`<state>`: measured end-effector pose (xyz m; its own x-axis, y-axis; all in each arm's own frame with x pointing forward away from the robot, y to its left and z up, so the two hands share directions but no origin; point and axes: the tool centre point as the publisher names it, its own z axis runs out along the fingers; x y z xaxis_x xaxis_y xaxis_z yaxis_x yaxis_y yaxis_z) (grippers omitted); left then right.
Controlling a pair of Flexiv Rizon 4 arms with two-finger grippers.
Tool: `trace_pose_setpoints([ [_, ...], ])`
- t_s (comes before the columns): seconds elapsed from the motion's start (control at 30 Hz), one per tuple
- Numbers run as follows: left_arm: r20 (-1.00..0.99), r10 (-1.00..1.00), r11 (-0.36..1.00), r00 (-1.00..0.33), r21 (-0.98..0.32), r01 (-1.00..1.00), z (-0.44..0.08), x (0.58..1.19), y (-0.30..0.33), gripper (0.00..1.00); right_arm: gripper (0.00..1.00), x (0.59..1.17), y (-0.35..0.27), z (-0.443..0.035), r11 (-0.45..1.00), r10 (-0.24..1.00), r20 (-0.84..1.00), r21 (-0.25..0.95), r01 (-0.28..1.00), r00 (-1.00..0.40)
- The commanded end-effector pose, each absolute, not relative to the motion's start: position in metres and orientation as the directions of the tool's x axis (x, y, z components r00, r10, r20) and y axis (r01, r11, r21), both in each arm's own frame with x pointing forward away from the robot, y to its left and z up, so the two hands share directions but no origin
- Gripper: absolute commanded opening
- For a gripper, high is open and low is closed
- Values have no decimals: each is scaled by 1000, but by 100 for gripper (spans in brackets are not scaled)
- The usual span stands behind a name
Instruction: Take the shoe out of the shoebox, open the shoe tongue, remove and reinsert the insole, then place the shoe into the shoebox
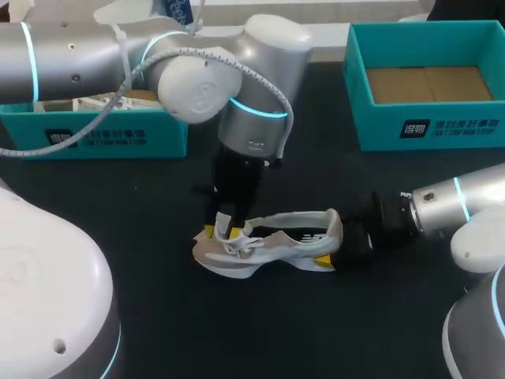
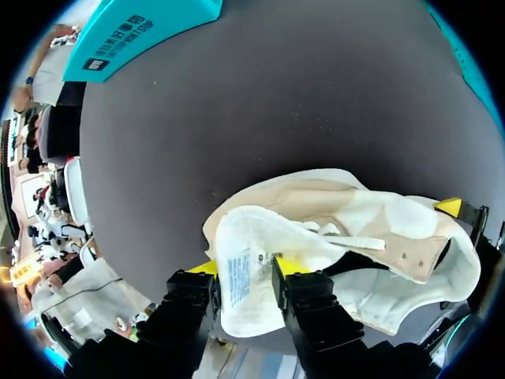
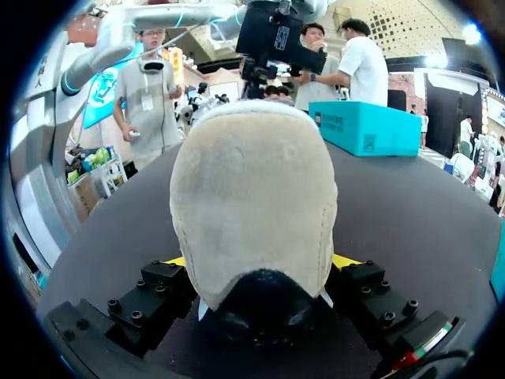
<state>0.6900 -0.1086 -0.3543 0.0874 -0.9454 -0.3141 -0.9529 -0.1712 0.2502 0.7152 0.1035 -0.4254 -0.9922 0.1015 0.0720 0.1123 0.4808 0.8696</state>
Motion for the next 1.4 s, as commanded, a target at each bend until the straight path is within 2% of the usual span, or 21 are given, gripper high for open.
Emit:
trace_pose_setpoints([
  [0.03, -321, -941, -196, 108, 256, -947, -368, 692, -101, 80, 0, 716, 108, -437, 483, 102, 74, 868, 114, -992],
  [0.13, -341, -931, -221, 128, 249, -943, -373, 692, -93, 98, 0, 716, 108, -437, 483, 102, 74, 868, 114, -992],
  [0.17, -345, -929, -232, 136, 255, -939, -374, 692, -91, 100, 0, 716, 108, -437, 483, 102, 74, 868, 114, -992],
  [0.47, -317, -933, -261, 171, 267, -928, -366, 693, -85, 100, 0, 716, 108, -437, 483, 102, 74, 868, 114, -992],
  [0.73, -196, -973, -173, 120, 278, -945, -315, 691, -97, 100, 0, 716, 108, -437, 483, 102, 74, 868, 114, -992],
  [0.97, -166, -986, -71, 16, 331, -941, -286, 690, -104, 100, 0, 716, 108, -437, 483, 102, 74, 868, 114, -992],
  [1.03, -157, -984, 25, -87, 357, -934, -277, 691, -110, 100, 0, 716, 108, -437, 483, 102, 74, 868, 114, -992],
  [1.13, -123, -943, 245, -311, 377, -893, -264, 693, -119, 100, 0, 716, 108, -437, 483, 102, 74, 868, 114, -992],
  [1.2, -101, -846, 470, -524, 325, -821, -257, 694, -123, 100, 0, 716, 108, -437, 483, 102, 74, 868, 114, -992],
  [1.27, -107, -733, 626, -672, 278, -728, -253, 698, -127, 100, 0, 716, 108, -437, 483, 102, 74, 868, 114, -992],
  [1.33, -65, -636, 729, -769, 277, -626, -246, 705, -134, 100, 0, 716, 108, -437, 483, 102, 74, 868, 114, -992],
  [1.4, -112, -576, 785, -810, 200, -586, -241, 710, -143, 100, 0, 716, 108, -437, 483, 102, 74, 868, 114, -992],
])
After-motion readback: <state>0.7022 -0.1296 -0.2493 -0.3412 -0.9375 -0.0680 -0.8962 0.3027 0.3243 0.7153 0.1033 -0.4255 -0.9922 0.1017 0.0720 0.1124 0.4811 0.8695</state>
